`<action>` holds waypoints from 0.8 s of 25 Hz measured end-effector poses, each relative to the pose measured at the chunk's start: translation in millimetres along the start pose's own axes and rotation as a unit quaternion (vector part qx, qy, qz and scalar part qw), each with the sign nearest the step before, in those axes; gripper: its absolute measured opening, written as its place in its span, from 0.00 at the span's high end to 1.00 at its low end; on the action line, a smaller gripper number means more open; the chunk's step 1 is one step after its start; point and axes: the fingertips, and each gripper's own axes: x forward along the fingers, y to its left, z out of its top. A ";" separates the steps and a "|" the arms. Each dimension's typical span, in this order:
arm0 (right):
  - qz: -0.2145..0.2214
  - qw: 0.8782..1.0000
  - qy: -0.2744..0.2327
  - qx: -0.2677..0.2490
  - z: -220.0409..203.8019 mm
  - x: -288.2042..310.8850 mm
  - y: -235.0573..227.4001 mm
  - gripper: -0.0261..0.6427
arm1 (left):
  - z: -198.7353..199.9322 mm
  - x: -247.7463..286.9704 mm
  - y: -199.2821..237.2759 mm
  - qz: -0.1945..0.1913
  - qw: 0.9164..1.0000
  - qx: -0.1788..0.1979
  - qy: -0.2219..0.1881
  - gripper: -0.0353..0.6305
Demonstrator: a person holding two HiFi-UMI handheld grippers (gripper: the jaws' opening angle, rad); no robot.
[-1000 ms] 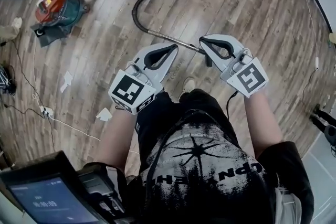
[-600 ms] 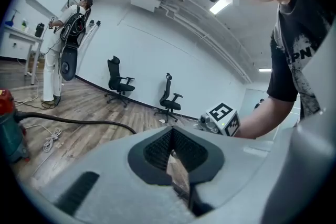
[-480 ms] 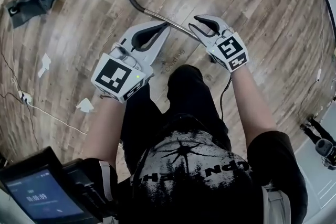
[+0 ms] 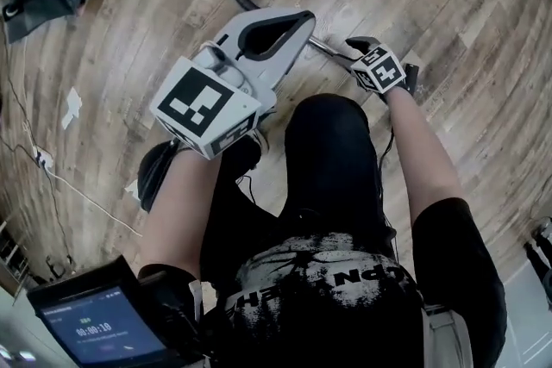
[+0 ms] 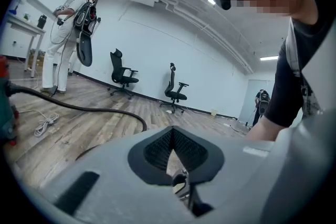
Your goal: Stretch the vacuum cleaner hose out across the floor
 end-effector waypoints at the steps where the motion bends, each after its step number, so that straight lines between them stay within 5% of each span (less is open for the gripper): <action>1: 0.000 1.000 0.023 -0.006 -13.3 13.3 -4.4 0.64 | -5.7 -0.9 1.3 0.004 1.000 -0.006 0.005 0.94; 5: -0.003 0.995 0.092 -0.037 -58.9 66.3 -15.9 0.64 | -40.8 -11.8 -1.2 0.034 0.999 -0.002 0.043 0.94; 11: -0.019 0.988 0.139 -0.063 -101.9 117.8 -23.4 0.67 | -68.7 -44.2 -13.0 0.101 0.994 -0.028 0.022 0.94; 20: -0.062 0.980 0.166 -0.088 -85.8 118.6 -31.3 0.69 | -42.7 -70.1 9.8 0.140 0.986 -0.085 -0.007 0.94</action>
